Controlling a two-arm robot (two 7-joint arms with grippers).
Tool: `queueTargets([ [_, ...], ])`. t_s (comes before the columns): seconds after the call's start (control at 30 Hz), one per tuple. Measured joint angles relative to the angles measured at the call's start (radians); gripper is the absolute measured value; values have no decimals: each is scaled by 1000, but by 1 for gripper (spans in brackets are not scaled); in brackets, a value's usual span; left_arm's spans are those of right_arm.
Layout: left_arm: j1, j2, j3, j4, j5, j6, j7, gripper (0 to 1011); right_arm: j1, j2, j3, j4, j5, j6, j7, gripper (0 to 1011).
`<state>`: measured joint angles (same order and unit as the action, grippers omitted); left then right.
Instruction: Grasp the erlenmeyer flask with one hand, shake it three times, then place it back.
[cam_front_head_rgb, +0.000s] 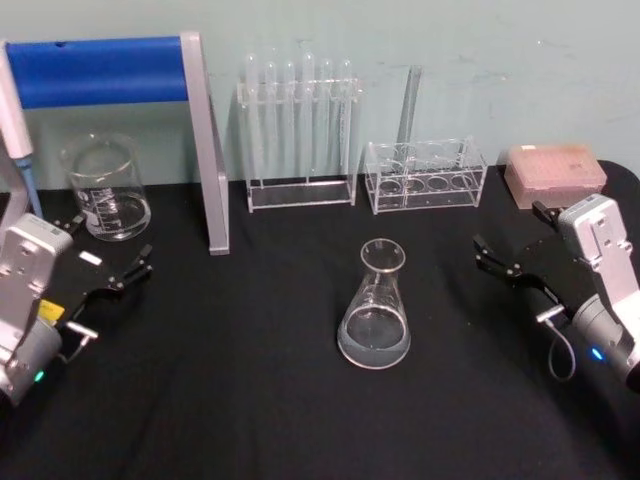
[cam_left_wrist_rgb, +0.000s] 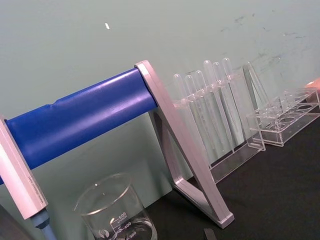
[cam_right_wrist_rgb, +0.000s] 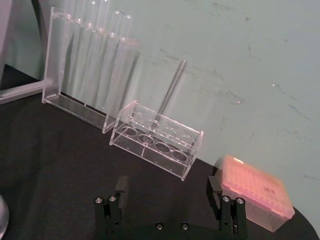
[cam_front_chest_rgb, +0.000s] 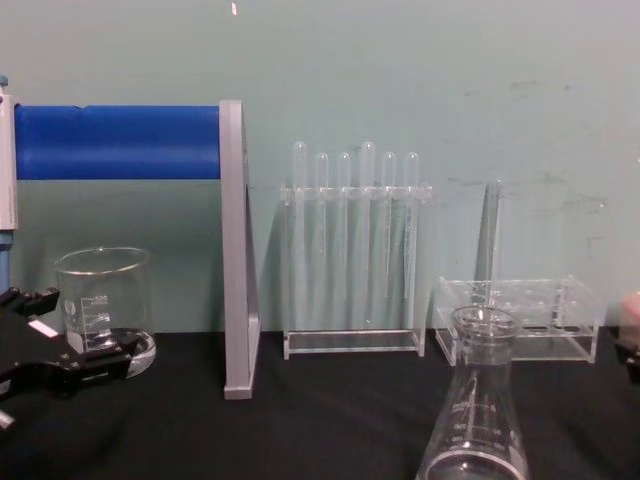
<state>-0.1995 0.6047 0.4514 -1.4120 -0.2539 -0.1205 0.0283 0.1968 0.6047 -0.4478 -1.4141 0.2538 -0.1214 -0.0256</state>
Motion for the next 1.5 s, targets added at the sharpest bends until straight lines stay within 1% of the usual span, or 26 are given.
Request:
queueTargets([
  [0.1, 0, 0, 0, 0, 0, 0, 0, 1001, -12, 3, 12, -16, 2, -5, 16, 1000],
  [0.3, 0, 0, 0, 0, 0, 0, 0, 1001, -49, 14, 37, -61, 28, -10, 57, 1000],
  [0.47, 0, 0, 0, 0, 0, 0, 0, 1001, -90, 25, 58, -109, 66, -13, 100, 1000],
  [0.53, 0, 0, 0, 0, 0, 0, 0, 1001, -118, 32, 68, -141, 93, -13, 129, 1000],
  [0.63, 0, 0, 0, 0, 0, 0, 0, 1001, -139, 37, 75, -164, 115, -12, 156, 1000],
  [0.67, 0, 0, 0, 0, 0, 0, 0, 1001, -152, 40, 79, -176, 129, -11, 172, 1000],
  [0.77, 0, 0, 0, 0, 0, 0, 0, 1001, -173, 43, 83, -199, 150, -8, 206, 1000],
  [0.8, 0, 0, 0, 0, 0, 0, 0, 1001, -173, 43, 83, -199, 150, -8, 206, 1000],
  [0.9, 0, 0, 0, 0, 0, 0, 0, 1001, -187, 43, 83, -216, 168, -3, 238, 1000],
  [0.97, 0, 0, 0, 0, 0, 0, 0, 1001, -196, 38, 81, -226, 183, 1, 272, 1000],
  [1.0, 0, 0, 0, 0, 0, 0, 0, 1001, -196, 38, 81, -226, 183, 1, 272, 1000],
  [1.1, 0, 0, 0, 0, 0, 0, 0, 1001, -199, 29, 72, -233, 190, 8, 305, 1000],
  [1.33, 0, 0, 0, 0, 0, 0, 0, 1001, -190, 4, 55, -234, 190, 21, 346, 1000],
  [1.4, 0, 0, 0, 0, 0, 0, 0, 1001, -179, -12, 46, -229, 184, 28, 361, 1000],
  [1.5, 0, 0, 0, 0, 0, 0, 0, 1001, -168, -25, 40, -222, 178, 33, 369, 1000],
])
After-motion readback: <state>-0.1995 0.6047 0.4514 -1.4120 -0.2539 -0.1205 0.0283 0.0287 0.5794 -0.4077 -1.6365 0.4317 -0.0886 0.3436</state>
